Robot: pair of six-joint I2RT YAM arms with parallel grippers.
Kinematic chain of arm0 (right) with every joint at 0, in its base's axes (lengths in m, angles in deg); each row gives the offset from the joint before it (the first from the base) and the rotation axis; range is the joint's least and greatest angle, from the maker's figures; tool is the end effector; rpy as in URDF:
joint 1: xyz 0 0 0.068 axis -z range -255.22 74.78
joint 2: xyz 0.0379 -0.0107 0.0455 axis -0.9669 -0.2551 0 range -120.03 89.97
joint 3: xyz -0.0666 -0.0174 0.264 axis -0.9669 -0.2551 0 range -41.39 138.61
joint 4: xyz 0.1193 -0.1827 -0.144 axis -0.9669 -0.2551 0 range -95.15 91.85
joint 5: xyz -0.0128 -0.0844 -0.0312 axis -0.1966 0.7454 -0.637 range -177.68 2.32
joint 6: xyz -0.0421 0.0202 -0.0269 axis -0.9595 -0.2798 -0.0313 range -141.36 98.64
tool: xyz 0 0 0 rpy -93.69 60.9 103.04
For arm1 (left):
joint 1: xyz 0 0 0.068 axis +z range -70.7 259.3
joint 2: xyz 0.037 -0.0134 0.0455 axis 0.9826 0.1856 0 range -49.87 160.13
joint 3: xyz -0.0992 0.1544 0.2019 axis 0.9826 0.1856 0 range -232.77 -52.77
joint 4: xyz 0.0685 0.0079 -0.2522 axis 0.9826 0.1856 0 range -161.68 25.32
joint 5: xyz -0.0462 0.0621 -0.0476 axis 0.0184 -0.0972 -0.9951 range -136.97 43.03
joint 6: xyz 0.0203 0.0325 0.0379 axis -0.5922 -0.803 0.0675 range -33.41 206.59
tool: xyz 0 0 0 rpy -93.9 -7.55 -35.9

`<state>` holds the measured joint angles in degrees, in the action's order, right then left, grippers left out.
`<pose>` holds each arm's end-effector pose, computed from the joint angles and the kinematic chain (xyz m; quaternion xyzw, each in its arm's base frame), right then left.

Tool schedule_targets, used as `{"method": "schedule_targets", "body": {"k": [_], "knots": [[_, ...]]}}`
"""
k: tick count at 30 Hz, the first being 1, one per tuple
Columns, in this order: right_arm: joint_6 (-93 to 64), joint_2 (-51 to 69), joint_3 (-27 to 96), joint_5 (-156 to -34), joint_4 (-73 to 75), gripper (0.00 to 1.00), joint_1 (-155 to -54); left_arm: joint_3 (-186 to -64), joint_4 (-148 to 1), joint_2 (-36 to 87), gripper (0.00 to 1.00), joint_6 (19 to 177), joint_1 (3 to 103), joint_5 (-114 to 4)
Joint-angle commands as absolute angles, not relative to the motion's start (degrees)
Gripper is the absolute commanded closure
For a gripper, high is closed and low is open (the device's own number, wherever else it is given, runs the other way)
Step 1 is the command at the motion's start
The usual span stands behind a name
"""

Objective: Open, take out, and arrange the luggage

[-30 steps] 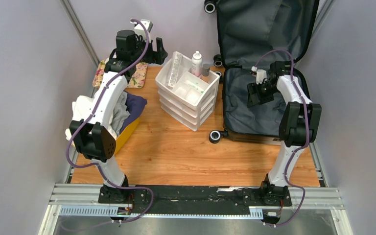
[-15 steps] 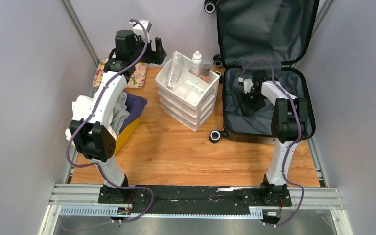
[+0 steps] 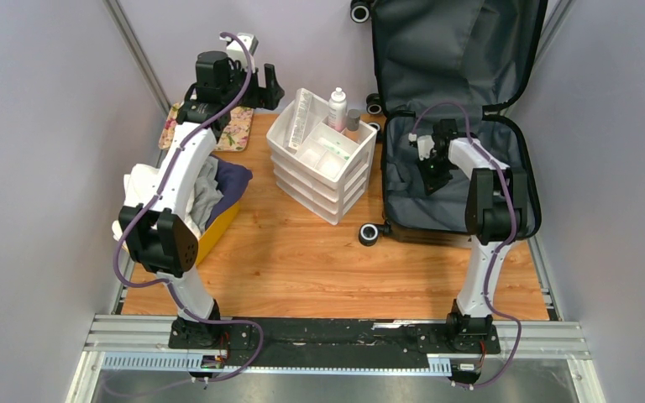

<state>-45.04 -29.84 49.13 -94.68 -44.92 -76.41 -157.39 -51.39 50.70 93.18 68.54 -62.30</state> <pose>0.4205 0.0130 0.1690 -0.2206 0.9659 0.0359 0.1306 0.4036 -0.0864 0.4199 0.1089 0.7893 -0.1953 0.5718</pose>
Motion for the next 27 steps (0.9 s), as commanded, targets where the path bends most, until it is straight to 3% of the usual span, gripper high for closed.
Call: {"method": "schedule_targets", "body": {"k": [1,3,4,5,8,14,24,27], "knots": [[-46.7,-26.8,52.5,-105.4,-51.3,1.0,-73.3,-157.0,-53.1,50.1,0.07,93.3,69.0,-64.4],[-49.9,-24.6,52.8,-109.4,-56.2,0.99,-72.6,-156.4,-53.3,49.6,0.07,92.9,69.0,-65.2],[-50.4,-24.0,52.9,-110.8,-57.7,0.93,-72.8,-155.8,-53.5,49.5,0.07,92.9,69.0,-65.2],[-50.4,-23.6,53.1,-113.1,-59.8,0.69,-72.9,-155.5,-53.8,49.4,0.07,92.9,69.0,-65.5],[-45.9,-22.4,52.5,-113.6,-58.3,0.41,-74.7,-155.2,-54.3,49.4,0.07,93.2,68.9,-66.0],[-35.5,-25.0,51.7,-111.7,-48.1,0.39,-79.0,-156.1,-54.7,50.7,0.07,93.8,69.0,-66.7],[-34.2,-34.7,52.5,-108.9,-36.3,0.4,-80.9,-155.9,-54.7,50.9,0.07,93.8,69.4,-66.4],[-35.4,-36.5,55.7,-111.1,-40.3,0.5,-80.5,-154.8,-55.2,50.7,0.07,94.4,69.5,-66.2]]}}
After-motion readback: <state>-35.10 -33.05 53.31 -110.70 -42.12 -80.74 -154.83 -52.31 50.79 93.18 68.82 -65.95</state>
